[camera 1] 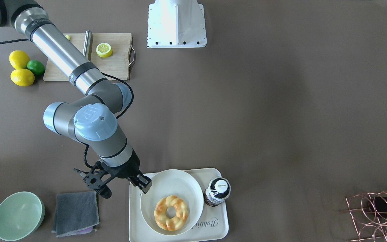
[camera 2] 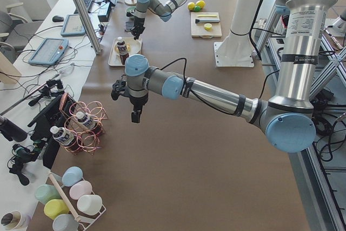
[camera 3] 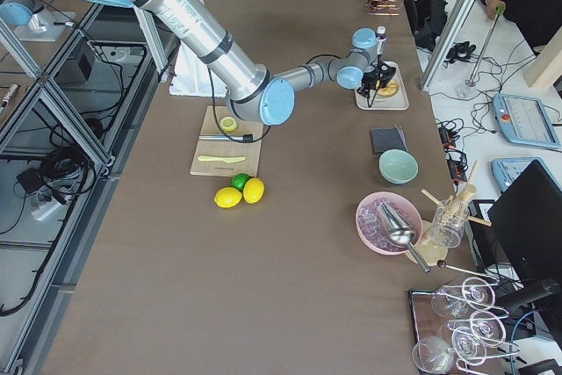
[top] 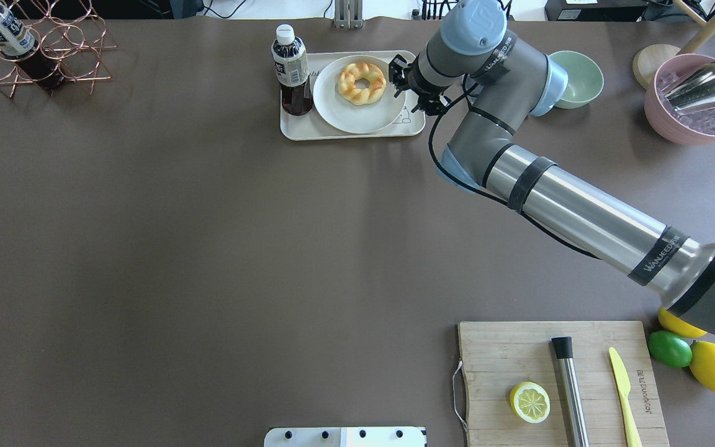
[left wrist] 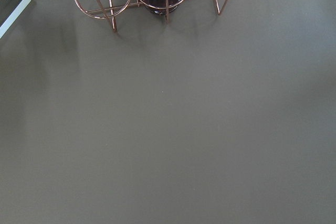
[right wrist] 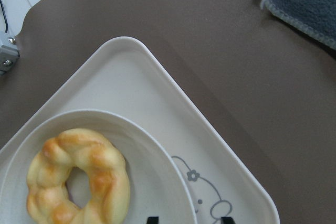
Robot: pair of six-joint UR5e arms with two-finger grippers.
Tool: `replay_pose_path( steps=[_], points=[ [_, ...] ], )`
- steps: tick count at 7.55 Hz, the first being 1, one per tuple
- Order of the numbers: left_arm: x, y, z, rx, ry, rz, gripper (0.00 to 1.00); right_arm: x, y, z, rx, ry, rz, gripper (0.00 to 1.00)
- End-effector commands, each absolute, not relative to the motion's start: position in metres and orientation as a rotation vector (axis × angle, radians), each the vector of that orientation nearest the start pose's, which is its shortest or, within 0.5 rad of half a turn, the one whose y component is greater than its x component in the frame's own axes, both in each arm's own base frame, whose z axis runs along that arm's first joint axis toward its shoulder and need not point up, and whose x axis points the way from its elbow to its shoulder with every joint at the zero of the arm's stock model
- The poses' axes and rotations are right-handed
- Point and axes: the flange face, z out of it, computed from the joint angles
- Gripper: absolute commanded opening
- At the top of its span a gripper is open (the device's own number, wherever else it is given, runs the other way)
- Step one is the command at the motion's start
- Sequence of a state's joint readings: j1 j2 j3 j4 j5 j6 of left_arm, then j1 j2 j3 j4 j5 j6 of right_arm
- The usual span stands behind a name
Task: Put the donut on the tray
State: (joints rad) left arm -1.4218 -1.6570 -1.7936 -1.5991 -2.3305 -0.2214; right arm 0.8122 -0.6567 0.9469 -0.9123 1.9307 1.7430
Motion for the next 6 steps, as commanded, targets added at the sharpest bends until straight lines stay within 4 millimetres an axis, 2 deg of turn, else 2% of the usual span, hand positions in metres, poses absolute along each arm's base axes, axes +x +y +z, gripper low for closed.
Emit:
replay_pose_path(
  steps=[1,2,3,4,5,6],
  points=[
    [-0.012,-0.529,0.51,0.174,0.781,0.076,0.98,-0.428,-0.709,0.306,-0.016,-1.033,0.751,1.0],
    [-0.027,-0.526,0.515,0.167,0.771,0.092,0.98,-0.394,-0.695,0.349,0.007,-0.969,0.694,1.0],
    [-0.036,-0.524,0.519,0.163,0.767,0.092,0.98,-0.344,-0.68,0.397,0.034,-0.891,0.6,1.0],
    [-0.04,-0.523,0.52,0.164,0.766,0.086,0.98,-0.279,-0.671,0.434,0.017,-0.843,0.515,1.0],
    [-0.041,-0.522,0.52,0.165,0.766,0.085,0.98,-0.216,-0.656,0.455,-0.005,-0.83,0.47,1.0],
    [-0.042,-0.521,0.522,0.163,0.765,0.082,0.98,-0.158,-0.624,0.469,-0.015,-0.833,0.413,1.0]
  ],
)
